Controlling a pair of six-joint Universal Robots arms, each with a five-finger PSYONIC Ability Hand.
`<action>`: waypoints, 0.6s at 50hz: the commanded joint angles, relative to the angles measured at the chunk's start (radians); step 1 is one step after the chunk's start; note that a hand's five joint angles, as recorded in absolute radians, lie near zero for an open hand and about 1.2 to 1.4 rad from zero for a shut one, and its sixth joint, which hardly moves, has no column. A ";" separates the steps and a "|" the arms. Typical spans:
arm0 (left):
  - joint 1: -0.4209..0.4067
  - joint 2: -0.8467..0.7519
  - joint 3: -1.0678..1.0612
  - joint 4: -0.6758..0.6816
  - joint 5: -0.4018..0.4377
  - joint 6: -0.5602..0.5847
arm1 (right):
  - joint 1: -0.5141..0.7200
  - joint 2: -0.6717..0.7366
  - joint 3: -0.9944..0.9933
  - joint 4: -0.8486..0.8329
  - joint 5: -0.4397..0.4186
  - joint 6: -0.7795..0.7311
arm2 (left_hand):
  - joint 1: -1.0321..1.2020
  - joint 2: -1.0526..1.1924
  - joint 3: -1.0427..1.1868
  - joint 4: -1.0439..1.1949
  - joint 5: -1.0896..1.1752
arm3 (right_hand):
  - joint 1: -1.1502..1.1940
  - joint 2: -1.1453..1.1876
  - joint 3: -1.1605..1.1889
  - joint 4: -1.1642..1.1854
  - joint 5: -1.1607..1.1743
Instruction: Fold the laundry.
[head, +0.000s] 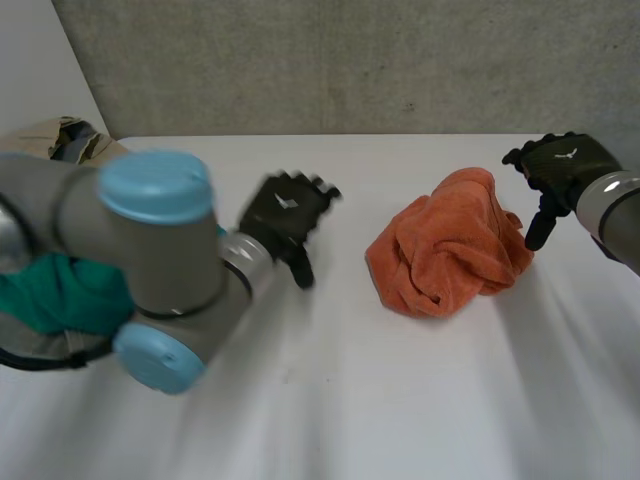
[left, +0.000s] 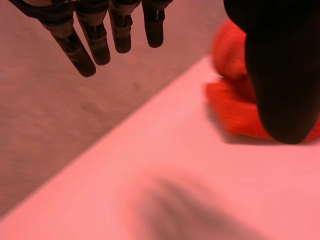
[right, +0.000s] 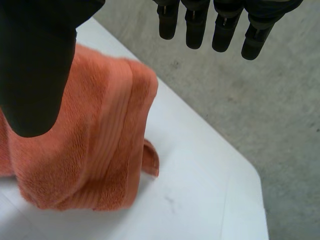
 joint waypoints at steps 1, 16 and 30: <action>-0.065 -0.058 0.013 -0.061 -0.078 -0.055 | 0.016 0.199 -0.128 0.006 -0.037 0.011 | -0.011 -0.027 -0.034 -0.024 -0.047 | -0.039 -0.029 -0.031 -0.030 -0.043; 0.025 0.026 -0.151 -0.015 -0.092 -0.160 | 0.092 0.139 -0.197 0.013 -0.113 0.198 | -0.011 -0.027 -0.034 -0.024 -0.047 | 1.182 1.193 1.191 1.192 1.179; 0.019 -0.116 -0.015 -0.034 -0.046 -0.311 | 0.272 -0.278 -0.088 0.021 -0.205 0.292 | -0.011 -0.027 -0.034 -0.024 -0.047 | 1.182 1.193 1.191 1.192 1.179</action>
